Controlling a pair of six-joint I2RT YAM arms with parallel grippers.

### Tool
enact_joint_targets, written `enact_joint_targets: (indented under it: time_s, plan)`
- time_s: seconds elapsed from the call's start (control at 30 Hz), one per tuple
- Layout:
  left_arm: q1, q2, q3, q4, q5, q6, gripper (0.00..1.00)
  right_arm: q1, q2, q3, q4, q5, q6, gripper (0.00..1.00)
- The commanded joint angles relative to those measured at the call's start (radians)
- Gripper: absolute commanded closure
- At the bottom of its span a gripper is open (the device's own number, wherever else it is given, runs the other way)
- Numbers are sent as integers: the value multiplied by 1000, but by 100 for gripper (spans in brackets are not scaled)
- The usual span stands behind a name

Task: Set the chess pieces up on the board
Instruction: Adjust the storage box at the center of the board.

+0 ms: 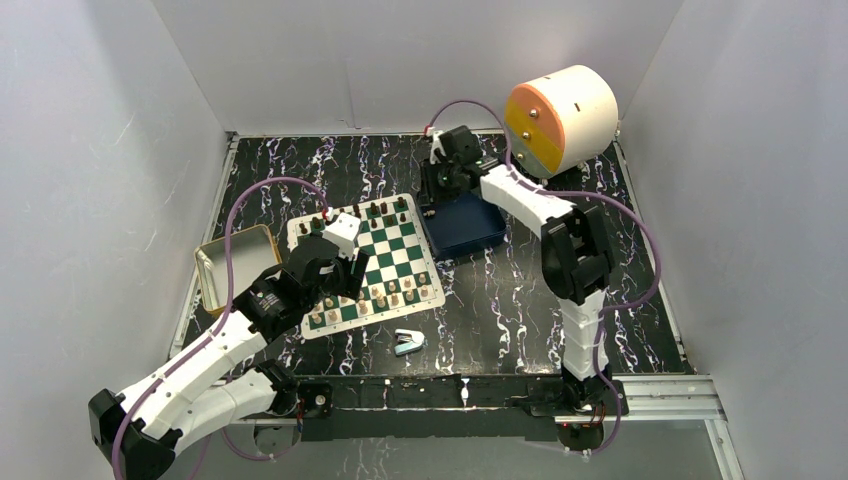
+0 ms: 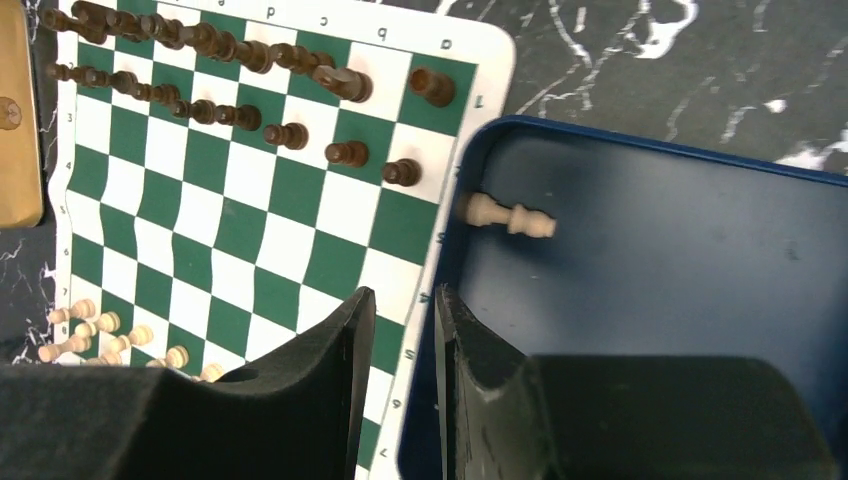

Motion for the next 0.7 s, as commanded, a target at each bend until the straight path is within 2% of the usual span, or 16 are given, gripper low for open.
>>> enact_joint_targets:
  time_s: [0.0,0.13,0.2,0.5,0.67]
  plan:
    - [-4,-2,-4,-2,-23,-5,36,-82,-82,-25,88,-167,-148,63]
    - [-4,20,1,-8,-30,-26,38,-88,-95,-58,108,-160,-385,65]
    - [-3,35,11,-25,-55,-64,39,-91,-86,-63,98,-95,-427,65]
    - [4,118,45,-116,-188,-219,41,-113,-31,-82,36,150,-501,69]
    - [98,165,42,-173,-150,-288,44,-137,-60,-169,51,276,-475,71]
